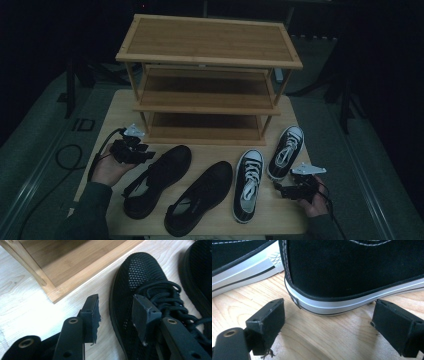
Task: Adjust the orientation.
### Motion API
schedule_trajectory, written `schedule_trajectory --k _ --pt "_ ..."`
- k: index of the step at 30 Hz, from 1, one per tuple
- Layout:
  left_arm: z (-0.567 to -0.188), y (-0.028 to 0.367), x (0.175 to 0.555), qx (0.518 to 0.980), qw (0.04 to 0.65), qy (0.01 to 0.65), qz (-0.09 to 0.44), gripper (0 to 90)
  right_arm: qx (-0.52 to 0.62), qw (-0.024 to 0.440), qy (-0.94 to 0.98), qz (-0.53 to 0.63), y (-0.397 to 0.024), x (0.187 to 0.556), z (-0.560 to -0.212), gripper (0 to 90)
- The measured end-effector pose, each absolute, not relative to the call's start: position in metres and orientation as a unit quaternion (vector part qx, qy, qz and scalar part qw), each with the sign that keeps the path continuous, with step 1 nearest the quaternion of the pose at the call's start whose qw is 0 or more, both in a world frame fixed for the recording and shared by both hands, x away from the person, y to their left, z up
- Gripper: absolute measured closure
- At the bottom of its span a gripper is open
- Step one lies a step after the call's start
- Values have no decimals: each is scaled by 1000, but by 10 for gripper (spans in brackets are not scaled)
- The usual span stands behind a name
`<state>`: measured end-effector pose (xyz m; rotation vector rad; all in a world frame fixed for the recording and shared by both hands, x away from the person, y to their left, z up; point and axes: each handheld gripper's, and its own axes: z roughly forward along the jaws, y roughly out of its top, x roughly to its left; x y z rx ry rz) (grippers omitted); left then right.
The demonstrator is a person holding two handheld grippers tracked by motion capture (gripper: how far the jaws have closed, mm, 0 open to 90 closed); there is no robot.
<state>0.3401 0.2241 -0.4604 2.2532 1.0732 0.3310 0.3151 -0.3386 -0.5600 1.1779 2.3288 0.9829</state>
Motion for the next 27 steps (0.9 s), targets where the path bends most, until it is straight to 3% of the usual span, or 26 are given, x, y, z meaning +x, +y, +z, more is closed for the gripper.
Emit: schedule_trajectory --k 27 --pt "-422 224 305 865 309 371 136 525 419 177 821 346 -338 315 -560 111"
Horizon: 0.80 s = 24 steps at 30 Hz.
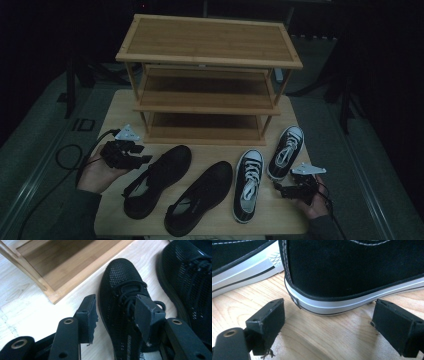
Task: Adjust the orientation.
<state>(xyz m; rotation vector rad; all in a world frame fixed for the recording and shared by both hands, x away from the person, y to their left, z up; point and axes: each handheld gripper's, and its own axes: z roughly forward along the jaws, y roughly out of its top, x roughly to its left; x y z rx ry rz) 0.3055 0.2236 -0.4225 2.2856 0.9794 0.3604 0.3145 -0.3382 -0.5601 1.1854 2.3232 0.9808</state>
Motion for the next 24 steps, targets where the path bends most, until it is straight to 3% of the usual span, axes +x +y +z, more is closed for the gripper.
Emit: schedule_trajectory --k 14,24 --pt "-430 218 290 882 272 364 122 544 419 176 821 346 -338 315 -560 111" --pt "-451 213 285 891 223 379 110 625 419 177 821 346 -338 315 -560 111"
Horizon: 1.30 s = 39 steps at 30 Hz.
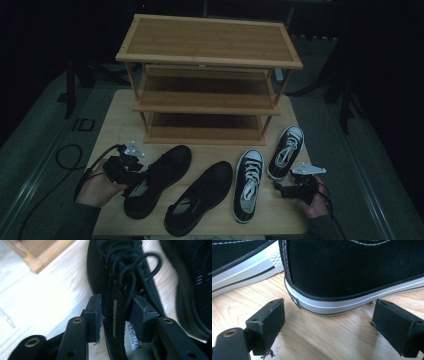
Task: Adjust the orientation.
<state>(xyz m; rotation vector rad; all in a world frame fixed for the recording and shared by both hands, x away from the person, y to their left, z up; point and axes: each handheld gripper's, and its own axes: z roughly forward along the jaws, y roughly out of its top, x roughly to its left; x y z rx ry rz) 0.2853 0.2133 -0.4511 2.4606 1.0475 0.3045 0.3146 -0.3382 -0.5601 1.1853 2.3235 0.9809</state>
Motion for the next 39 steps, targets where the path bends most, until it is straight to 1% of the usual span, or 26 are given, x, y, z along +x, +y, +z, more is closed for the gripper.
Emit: schedule_trajectory --k 3,12,18,23,39 --pt "-457 211 288 890 215 386 108 662 419 177 821 346 -338 315 -560 111" --pt "-464 206 295 887 217 395 97 728 418 176 821 346 -338 315 -560 111" --pt "-469 197 300 887 202 402 106 767 418 176 821 346 -338 315 -560 111" --pt "-471 197 302 876 209 422 104 862 418 176 821 347 -338 315 -560 111" --pt "-470 206 311 857 240 445 97 874 417 176 822 347 -338 315 -560 111"
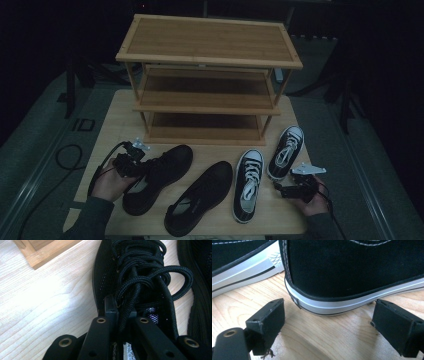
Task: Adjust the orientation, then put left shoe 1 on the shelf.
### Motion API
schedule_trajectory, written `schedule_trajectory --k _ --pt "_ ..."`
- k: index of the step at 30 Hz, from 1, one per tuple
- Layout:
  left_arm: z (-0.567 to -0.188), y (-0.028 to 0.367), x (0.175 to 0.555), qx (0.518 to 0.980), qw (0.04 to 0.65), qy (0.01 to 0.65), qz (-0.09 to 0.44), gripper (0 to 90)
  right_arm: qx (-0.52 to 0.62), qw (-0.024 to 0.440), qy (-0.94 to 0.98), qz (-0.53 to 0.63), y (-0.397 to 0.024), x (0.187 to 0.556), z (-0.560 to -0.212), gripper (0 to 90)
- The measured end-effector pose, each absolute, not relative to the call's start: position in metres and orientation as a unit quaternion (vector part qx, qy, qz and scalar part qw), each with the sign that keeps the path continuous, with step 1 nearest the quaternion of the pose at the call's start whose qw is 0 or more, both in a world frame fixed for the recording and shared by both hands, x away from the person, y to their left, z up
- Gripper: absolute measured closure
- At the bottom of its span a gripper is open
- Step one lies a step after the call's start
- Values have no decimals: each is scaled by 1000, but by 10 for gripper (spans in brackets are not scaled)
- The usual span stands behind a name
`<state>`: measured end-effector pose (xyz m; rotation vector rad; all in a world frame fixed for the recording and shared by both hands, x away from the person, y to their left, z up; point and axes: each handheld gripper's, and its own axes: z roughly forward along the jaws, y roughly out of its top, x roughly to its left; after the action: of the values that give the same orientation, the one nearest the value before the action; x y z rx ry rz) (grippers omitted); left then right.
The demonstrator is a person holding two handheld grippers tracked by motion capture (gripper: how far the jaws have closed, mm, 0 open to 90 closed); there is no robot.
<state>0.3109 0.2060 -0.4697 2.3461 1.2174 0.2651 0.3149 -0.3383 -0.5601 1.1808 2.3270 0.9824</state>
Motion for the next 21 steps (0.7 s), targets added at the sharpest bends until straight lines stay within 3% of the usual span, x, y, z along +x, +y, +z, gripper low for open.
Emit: schedule_trajectory --k 21 --pt "-452 214 321 842 262 456 119 877 417 176 822 347 -338 315 -560 111"
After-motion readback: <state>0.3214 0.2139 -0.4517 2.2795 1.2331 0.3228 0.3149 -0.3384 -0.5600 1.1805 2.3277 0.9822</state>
